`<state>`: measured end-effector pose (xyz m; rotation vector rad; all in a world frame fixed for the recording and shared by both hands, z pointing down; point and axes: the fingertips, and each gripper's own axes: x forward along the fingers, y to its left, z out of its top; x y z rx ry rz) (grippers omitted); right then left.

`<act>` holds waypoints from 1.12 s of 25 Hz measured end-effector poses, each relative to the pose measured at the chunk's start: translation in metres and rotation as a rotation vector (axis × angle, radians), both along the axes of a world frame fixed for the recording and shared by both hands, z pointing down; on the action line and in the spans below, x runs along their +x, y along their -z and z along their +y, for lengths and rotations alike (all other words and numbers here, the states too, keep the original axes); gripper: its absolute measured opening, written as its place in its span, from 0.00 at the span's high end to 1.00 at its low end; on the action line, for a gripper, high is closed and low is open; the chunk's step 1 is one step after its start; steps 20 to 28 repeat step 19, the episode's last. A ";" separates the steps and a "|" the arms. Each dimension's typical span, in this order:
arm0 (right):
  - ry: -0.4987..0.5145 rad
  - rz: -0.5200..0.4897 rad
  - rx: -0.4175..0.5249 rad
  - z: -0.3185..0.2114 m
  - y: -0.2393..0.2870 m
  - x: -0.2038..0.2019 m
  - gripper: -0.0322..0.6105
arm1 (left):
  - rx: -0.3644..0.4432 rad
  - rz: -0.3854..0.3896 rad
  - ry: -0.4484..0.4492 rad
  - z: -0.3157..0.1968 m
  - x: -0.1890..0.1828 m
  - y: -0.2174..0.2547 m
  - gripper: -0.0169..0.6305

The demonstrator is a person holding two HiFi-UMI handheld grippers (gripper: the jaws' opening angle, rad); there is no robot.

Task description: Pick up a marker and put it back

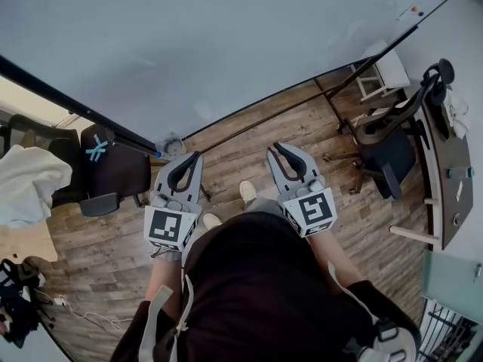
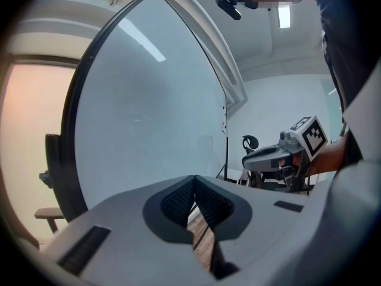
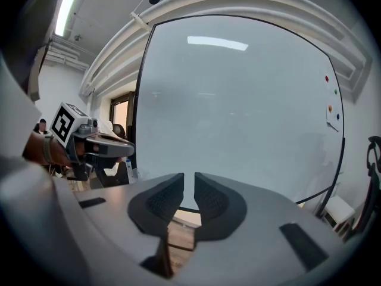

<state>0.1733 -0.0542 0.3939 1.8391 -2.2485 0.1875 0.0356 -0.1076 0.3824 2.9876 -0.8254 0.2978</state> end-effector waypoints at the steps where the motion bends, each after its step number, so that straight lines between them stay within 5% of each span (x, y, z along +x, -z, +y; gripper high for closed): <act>1: 0.000 0.001 0.001 0.000 0.000 0.000 0.85 | 0.001 0.002 0.001 0.000 -0.001 0.000 0.96; 28: 0.007 0.014 0.001 0.004 0.002 -0.005 0.85 | 0.000 -0.004 0.007 0.007 -0.007 -0.004 0.96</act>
